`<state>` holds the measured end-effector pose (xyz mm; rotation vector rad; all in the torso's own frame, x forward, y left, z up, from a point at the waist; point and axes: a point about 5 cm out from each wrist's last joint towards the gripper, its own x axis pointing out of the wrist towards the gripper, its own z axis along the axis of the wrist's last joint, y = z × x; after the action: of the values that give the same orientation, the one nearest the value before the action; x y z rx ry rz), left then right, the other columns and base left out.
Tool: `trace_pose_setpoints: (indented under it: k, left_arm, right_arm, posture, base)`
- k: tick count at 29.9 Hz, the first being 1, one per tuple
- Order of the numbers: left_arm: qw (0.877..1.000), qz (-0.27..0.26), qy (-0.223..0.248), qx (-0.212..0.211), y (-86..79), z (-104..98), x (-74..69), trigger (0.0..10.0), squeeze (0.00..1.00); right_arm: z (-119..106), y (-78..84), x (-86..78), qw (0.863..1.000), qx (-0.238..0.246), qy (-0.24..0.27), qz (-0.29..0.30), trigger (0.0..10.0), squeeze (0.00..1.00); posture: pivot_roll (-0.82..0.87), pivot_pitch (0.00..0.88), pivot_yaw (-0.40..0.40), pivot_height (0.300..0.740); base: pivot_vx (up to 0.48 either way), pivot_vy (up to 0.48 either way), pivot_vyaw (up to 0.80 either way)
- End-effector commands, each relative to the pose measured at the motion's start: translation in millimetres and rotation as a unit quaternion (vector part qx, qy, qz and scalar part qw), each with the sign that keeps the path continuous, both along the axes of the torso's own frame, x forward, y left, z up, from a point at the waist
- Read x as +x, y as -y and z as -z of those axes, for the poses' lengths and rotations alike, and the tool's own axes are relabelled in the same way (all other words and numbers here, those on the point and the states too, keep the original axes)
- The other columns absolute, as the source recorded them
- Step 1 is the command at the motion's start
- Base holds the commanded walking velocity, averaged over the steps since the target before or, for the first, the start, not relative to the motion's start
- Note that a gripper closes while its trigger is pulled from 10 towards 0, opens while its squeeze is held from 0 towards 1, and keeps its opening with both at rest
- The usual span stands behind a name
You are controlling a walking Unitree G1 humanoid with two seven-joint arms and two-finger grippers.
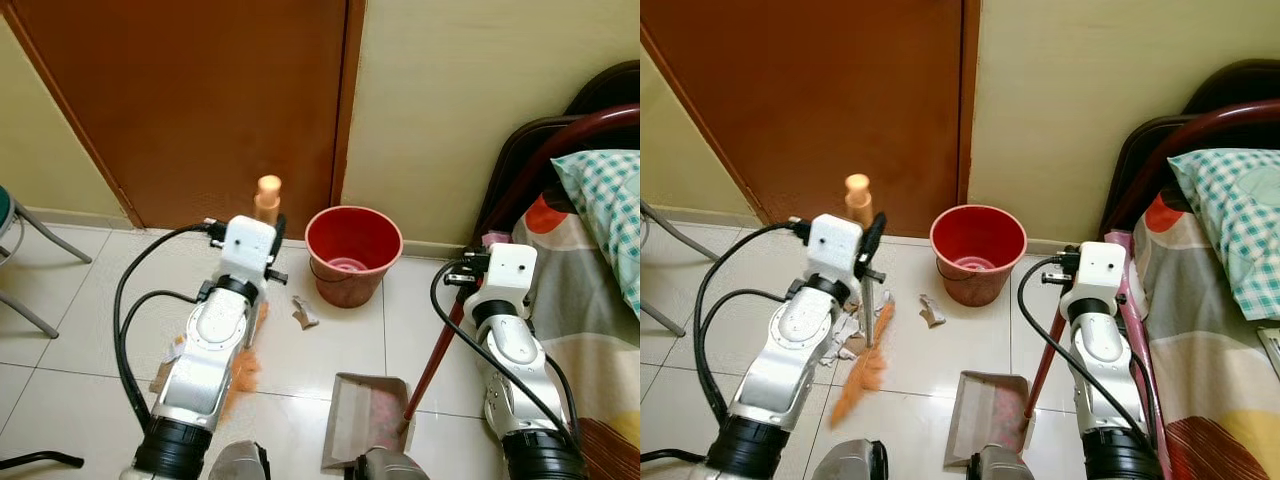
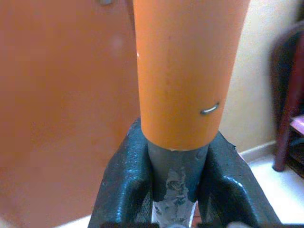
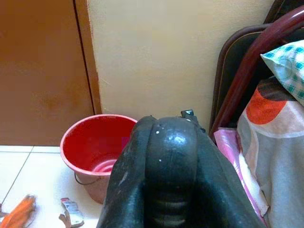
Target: Sweep floor
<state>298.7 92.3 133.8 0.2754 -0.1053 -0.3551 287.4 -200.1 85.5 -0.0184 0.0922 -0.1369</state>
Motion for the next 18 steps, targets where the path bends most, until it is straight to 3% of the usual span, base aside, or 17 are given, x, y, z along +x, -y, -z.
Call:
trace_pose_setpoints:
  k: [1, 7, 9, 14, 18]
  left_arm:
    - [0.998, 0.036, 0.040, 0.013, 12.2, -14.0, 3.2, 10.0, 0.00]
    - [0.992, 0.123, 0.029, 0.028, 41.6, -9.7, 6.0, 10.0, 0.00]
    - [0.991, 0.131, 0.025, 0.031, 44.3, -8.3, 6.2, 10.0, 0.00]
    - [0.980, 0.187, -0.006, 0.067, 59.5, 6.1, 7.1, 10.0, 0.00]
    - [0.965, 0.242, -0.039, 0.093, 69.0, 19.2, 1.9, 10.0, 0.00]
  right_arm:
    - [-6.4, 1.3, 4.1, 1.000, 0.000, 0.015, 0.003, 10.0, 0.00]
    - [-6.3, 1.8, 3.3, 1.000, -0.005, 0.016, 0.003, 10.0, 0.00]
    - [-6.0, 2.2, 3.2, 1.000, -0.006, 0.015, 0.004, 10.0, 0.00]
    - [-8.0, 3.0, 4.8, 1.000, -0.008, 0.018, 0.005, 10.0, 0.00]
    - [-9.5, 5.2, 6.7, 1.000, -0.010, 0.021, 0.009, 10.0, 0.00]
  posture:
    - [-0.02, 0.135, -0.006, 0.740]
    - [-0.03, 0.141, -0.006, 0.740]
    - [-0.03, 0.140, -0.006, 0.740]
    - [-0.04, 0.131, -0.002, 0.740]
    - [-0.04, 0.129, 0.001, 0.740]
  base:
    - [0.000, 0.000, 0.00]
    - [0.000, 0.000, 0.00]
    - [0.000, 0.000, 0.00]
    - [0.000, 0.000, 0.00]
    - [0.000, 0.000, 0.00]
